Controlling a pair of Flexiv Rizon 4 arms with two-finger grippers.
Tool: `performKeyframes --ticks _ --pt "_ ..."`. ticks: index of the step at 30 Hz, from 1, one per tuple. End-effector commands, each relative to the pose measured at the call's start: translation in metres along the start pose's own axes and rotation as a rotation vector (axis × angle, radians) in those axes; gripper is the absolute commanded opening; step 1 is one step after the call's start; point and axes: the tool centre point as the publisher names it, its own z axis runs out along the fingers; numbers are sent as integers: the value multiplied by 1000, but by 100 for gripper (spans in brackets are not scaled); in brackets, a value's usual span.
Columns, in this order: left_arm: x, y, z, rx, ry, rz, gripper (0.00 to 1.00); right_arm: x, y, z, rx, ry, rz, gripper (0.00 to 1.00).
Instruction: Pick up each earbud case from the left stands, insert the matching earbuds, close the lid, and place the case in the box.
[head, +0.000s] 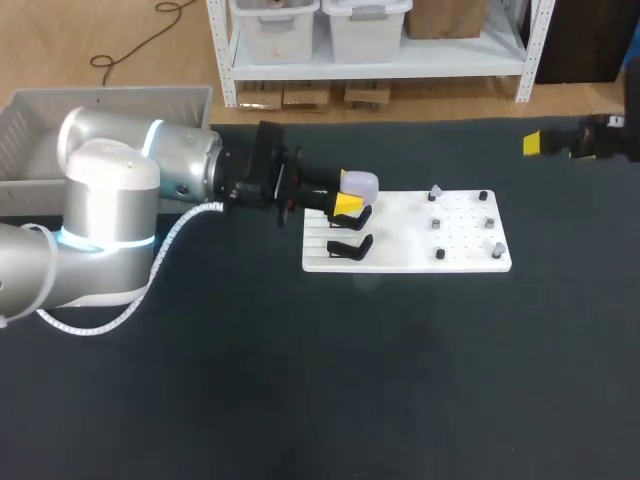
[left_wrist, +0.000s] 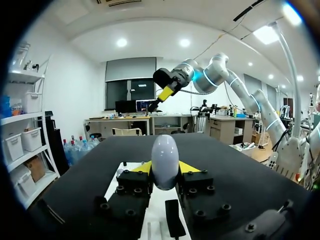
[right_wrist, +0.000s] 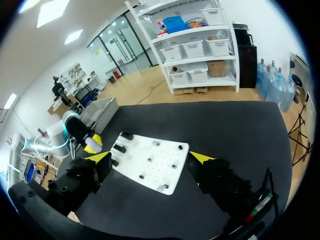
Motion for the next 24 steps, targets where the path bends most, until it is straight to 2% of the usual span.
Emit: performKeyframes --ticks 1,4,12,24 --pt "2 -5 -3 -20 -14 -13 0 5 18 0 4 14 -19 100" --pt "4 -8 -3 -26 -24 -22 0 9 33 3 5 29 -51 100" --pt "7 -11 -2 -5 -42 -46 0 22 72 10 92 75 -216 100" --pt "8 -14 2 0 -74 -41 0 41 102 18 68 125 -269 100"
